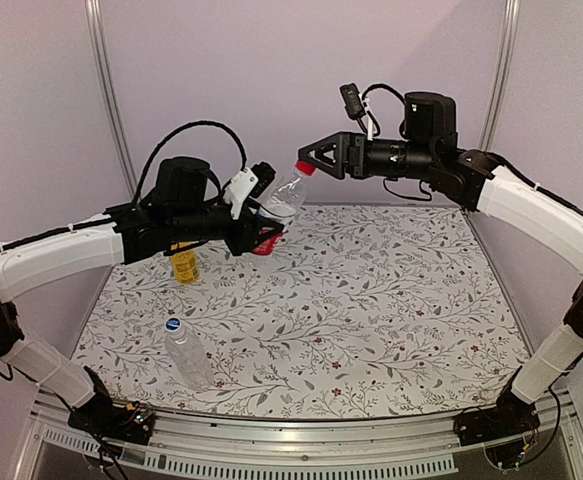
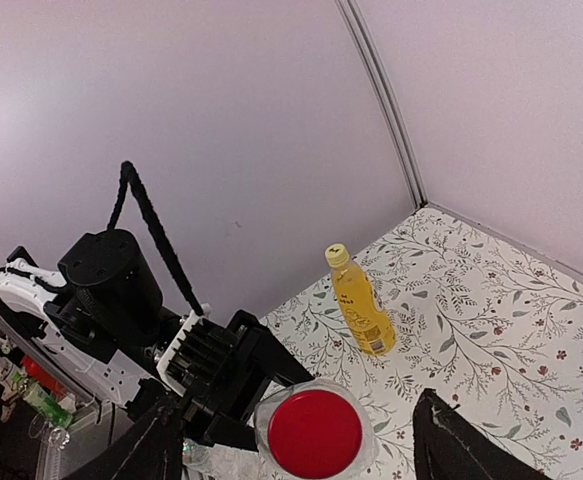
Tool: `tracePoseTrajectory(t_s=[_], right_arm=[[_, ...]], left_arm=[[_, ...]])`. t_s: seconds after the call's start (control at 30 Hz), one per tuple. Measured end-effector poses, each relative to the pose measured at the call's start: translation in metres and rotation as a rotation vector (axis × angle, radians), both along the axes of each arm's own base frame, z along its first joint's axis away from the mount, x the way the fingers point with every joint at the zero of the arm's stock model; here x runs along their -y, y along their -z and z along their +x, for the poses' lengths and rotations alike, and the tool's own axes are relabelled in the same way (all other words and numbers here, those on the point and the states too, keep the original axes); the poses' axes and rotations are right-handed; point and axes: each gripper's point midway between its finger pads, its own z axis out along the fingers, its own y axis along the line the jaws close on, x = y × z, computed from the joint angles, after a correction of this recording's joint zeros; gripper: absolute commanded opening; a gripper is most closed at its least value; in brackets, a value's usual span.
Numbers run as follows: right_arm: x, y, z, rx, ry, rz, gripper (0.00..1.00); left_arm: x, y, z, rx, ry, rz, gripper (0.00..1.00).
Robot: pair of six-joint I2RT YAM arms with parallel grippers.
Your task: Unscrew the bottle caps
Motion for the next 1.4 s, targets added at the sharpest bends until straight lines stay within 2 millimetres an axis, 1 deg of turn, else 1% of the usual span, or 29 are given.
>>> tracePoseTrajectory(t_s=[0.23,0.47,0.67,0.93,1.2,1.4], right_arm=[[-0.003,-0.003,-0.002,-0.007,-0.005,0.018,0.66],[-0.005,0.0,0.0,-0.012,0.0,0.015,0.67],[-0.006,0.005,0.003,-0.02,0.003,0.008,0.61],[-0.011,0.016,0.007,-0.036,0.003,-0.007,0.58],[-0.011,0.015,0.007,-0.035,0.001,-0.006,0.56],[-0.012,0.014,0.007,-0.031,0.001,-0.002,0.5]], left_arm=[[0.0,-0.002,0.002,-0.003,-0.018,-0.015,0.35],[0.0,-0.002,0.003,-0.004,-0.021,-0.019,0.35],[0.0,-0.003,0.003,-0.004,-0.021,-0.023,0.35],[0.0,-0.003,0.002,-0.007,-0.019,-0.024,0.34],[0.0,-0.001,0.002,-0.011,-0.016,-0.023,0.34],[0.001,0.0,0.0,-0.014,-0.009,-0.024,0.34]])
